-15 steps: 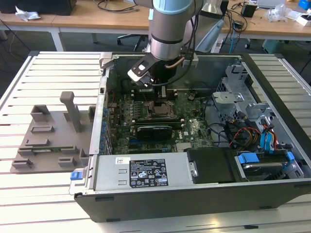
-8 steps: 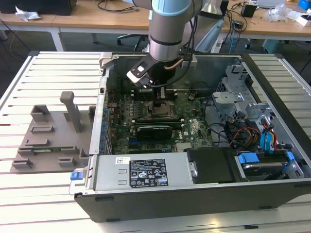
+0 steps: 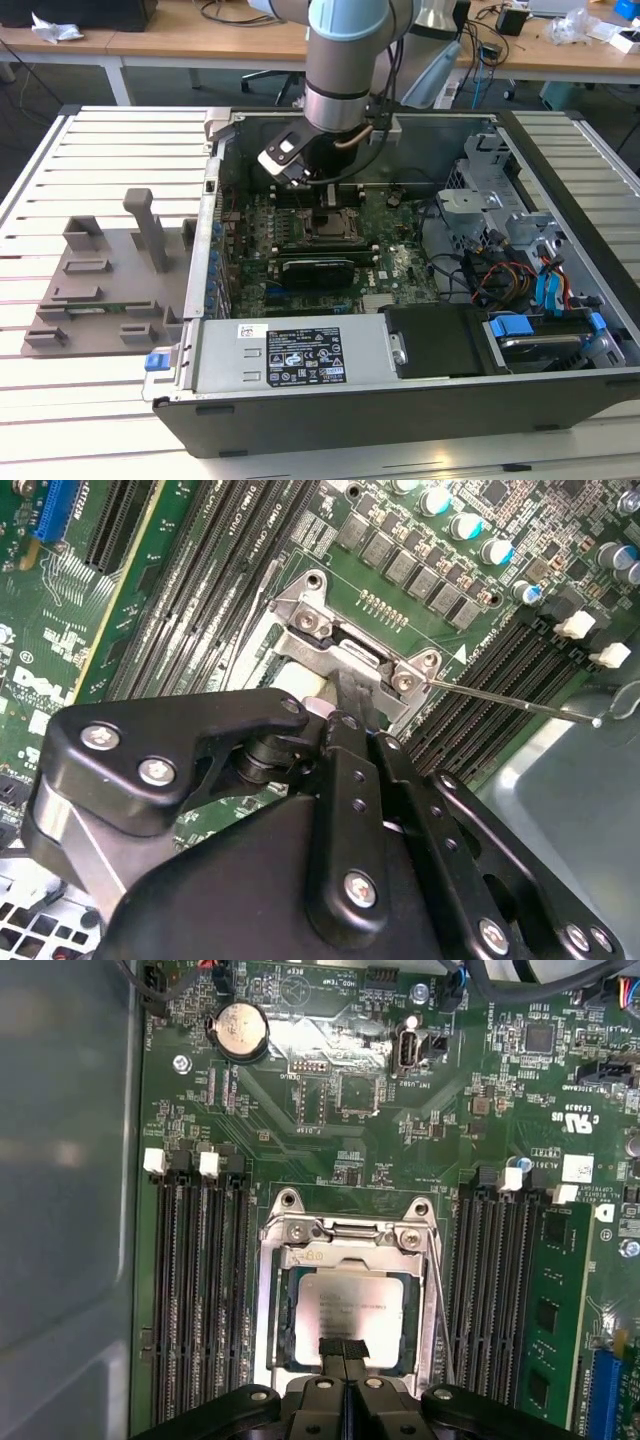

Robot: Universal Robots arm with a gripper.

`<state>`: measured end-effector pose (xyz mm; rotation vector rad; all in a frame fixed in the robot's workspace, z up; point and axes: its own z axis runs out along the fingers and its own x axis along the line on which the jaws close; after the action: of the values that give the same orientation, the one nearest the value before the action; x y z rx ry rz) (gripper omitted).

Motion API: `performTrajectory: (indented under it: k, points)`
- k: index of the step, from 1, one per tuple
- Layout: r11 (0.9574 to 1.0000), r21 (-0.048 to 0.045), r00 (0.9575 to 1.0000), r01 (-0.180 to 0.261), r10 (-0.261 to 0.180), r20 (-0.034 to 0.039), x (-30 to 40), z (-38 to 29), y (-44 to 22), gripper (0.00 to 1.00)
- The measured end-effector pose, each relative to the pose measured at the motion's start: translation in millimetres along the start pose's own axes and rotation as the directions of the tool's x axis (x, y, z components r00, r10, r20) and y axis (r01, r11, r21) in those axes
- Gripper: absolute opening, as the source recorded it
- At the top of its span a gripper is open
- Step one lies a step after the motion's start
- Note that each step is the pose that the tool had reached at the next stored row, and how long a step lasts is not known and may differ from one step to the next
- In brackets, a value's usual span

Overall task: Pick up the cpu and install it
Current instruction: 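Close the cpu cover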

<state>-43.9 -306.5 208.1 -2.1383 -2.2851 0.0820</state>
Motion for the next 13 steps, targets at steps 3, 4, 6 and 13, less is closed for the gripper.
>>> performTrajectory:
  k: [3, 4, 6, 13]
  points:
    - [1.0, -0.0002, 1.0, 0.0, 0.0, -0.0003, 0.4, 2.3, -3.6, 0.11]
    - [1.0, -0.0001, 1.0, 0.0, 0.0, -0.0001, 0.4, 2.9, -4.0, 0.11]
    - [1.0, 0.0002, 1.0, 0.0, 0.0, 0.0002, 0.4, 3.7, -4.4, 0.11]
    - [1.0, -0.0006, 1.0, 0.0, 0.0, -0.0008, 0.2, 0.5, -0.2, 0.11]
